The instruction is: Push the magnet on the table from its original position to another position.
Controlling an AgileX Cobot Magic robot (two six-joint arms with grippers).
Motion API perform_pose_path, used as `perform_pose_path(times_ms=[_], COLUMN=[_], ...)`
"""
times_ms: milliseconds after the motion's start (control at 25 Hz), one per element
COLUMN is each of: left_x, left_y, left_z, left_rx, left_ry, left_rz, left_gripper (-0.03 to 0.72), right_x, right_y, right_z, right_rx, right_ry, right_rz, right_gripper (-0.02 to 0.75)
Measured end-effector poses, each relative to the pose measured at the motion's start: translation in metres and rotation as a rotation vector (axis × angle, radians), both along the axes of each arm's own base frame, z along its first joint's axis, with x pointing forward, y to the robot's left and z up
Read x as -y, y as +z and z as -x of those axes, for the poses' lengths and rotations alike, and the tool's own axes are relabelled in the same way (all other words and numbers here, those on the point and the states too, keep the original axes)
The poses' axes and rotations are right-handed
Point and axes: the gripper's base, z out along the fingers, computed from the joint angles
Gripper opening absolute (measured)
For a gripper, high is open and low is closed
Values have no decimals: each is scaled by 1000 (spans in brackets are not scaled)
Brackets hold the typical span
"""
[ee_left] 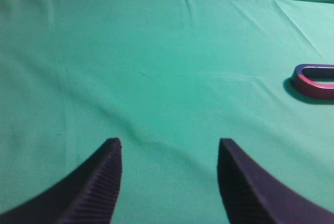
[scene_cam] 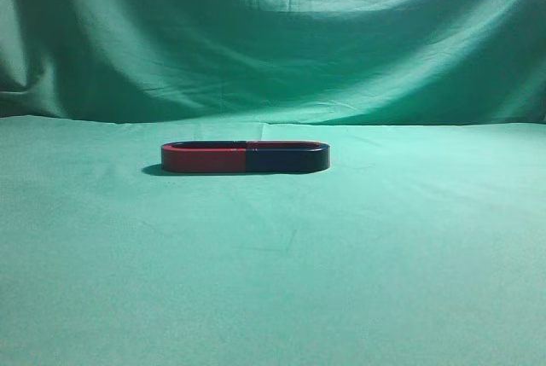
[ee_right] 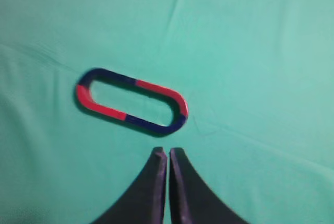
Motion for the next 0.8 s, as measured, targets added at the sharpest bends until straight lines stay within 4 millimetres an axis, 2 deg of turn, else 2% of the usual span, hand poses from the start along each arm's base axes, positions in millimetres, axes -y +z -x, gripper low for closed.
perform_pose_path(times_ms=[80, 160, 280, 520, 800], left_x=[0, 0, 0, 0, 0], left_y=[0, 0, 0, 0, 0], left_z=[0, 0, 0, 0, 0], left_rx=[0, 0, 0, 0, 0], left_ry=[0, 0, 0, 0, 0], left_rz=[0, 0, 0, 0, 0], left_gripper=[399, 399, 399, 399, 399], right_x=[12, 25, 43, 77, 110], right_y=[29, 46, 57, 31, 1], right_z=[24, 48, 84, 153, 228], right_rx=[69, 115, 144, 149, 381], right_ry=[2, 1, 1, 12, 36], right_rz=[-30, -42, -48, -40, -176], right_gripper=[0, 0, 0, 0, 0])
